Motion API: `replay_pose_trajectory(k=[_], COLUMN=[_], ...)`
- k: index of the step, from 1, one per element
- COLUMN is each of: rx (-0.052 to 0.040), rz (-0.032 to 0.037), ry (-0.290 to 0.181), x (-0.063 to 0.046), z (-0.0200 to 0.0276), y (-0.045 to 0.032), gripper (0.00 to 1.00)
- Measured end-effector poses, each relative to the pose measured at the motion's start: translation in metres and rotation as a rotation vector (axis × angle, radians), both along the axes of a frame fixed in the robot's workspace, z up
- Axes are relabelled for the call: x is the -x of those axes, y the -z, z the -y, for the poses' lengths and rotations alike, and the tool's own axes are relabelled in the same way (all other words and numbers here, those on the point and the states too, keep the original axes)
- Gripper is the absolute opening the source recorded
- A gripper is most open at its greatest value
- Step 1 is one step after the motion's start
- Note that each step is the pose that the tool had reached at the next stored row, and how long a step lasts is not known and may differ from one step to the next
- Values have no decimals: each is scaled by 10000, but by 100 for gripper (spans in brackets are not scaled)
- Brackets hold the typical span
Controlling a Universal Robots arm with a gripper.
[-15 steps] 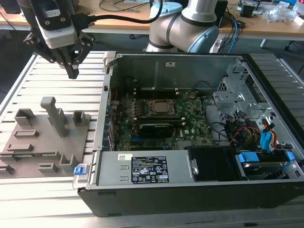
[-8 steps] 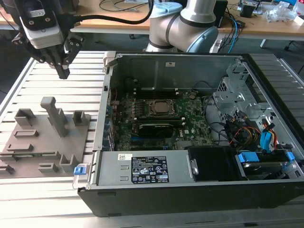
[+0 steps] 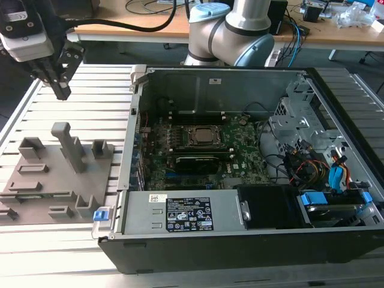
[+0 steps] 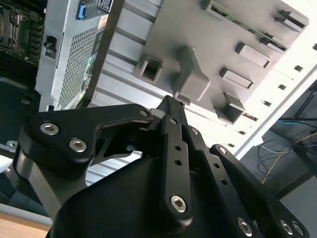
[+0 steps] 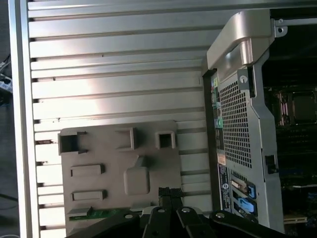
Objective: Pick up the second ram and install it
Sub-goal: 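Reach for the second ram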
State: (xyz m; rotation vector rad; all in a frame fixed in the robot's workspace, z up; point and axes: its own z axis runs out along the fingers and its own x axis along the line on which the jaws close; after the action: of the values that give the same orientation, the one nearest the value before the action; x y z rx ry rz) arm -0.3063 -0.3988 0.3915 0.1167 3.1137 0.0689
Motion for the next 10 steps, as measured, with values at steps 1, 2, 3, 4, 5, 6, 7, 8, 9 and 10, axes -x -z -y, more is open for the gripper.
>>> replay_pose_trajectory(k=[1,2,3,4,5,6,7,8,9,10], rx=[0,0,0,0,0,0,0,0,0,0], rz=[0,0,0,1,0,0,0,1,1,0], ry=[0,-1,-1,-1,-1,-1,-1,0,-1,0], x=[15,57,88,109,121,136,150,163,185,207], z=[0,0,0,0,0,0,0,0,0,0], y=[0,1,3,3,3,4,4,5,5,6], gripper=[11,11,11,11,11,11,11,11,11,11])
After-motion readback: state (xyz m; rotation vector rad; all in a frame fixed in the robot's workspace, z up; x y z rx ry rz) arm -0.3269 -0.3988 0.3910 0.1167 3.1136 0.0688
